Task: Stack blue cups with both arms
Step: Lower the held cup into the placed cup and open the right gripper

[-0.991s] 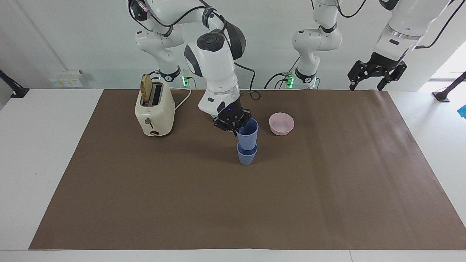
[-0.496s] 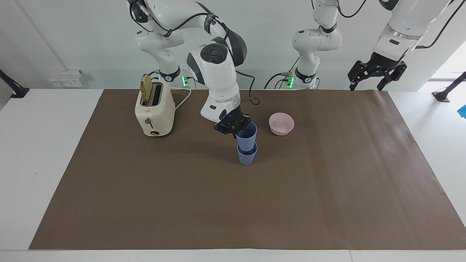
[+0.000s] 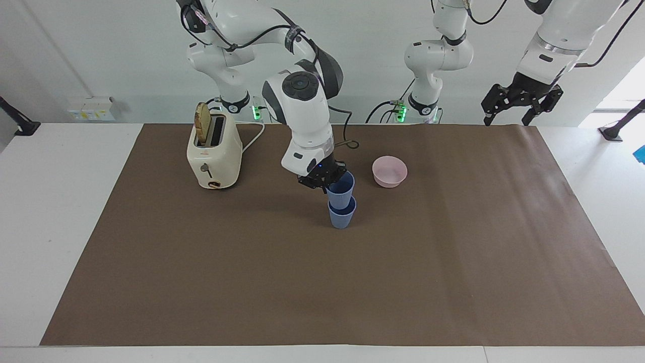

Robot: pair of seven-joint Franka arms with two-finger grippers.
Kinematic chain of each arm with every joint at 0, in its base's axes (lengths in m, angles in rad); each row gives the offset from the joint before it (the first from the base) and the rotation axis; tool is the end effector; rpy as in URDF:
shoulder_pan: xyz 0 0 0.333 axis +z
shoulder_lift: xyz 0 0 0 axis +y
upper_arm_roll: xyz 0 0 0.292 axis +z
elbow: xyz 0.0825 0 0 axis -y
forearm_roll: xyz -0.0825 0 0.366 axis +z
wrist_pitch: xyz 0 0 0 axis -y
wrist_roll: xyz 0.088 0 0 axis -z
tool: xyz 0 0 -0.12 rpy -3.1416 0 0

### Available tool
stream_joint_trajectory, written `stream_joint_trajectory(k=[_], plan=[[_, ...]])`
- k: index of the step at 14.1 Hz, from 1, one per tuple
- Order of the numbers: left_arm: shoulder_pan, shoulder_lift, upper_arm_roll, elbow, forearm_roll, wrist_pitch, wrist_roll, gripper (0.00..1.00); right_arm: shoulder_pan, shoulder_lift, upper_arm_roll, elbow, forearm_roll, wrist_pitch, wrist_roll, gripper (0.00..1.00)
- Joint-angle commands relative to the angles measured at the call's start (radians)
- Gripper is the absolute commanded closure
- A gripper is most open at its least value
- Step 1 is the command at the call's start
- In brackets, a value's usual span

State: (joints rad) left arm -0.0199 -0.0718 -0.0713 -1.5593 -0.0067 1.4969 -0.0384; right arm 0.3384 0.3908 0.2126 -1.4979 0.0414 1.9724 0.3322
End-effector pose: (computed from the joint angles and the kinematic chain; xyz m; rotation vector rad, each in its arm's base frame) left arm 0.5061 -0.0485 0.6236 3.1383 -0.0834 0.0143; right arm 0.5682 0.3318 0.4285 -2.9820 -0.2767 -0.0487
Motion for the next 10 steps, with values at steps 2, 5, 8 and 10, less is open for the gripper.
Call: stream_joint_trajectory(k=[2, 5, 8, 10], plan=[[0.009, -0.008, -0.002, 0.01, -0.007, -0.021, 0.005, 0.0, -0.009, 0.016, 0.005, -0.021, 0.009, 0.058, -0.045, 1.0], [0.009, -0.006, -0.002, 0.01, -0.007, -0.021, 0.005, 0.0, -0.004, 0.046, 0.005, -0.022, -0.001, 0.097, -0.044, 1.0], [0.009, -0.008, -0.002, 0.01, -0.007, -0.021, 0.003, 0.0, -0.005, 0.063, 0.004, -0.024, -0.005, 0.108, -0.042, 1.0], [0.009, -0.008, -0.002, 0.01, -0.007, -0.021, 0.005, 0.0, -0.004, 0.063, 0.004, -0.024, -0.003, 0.108, -0.042, 0.54]])
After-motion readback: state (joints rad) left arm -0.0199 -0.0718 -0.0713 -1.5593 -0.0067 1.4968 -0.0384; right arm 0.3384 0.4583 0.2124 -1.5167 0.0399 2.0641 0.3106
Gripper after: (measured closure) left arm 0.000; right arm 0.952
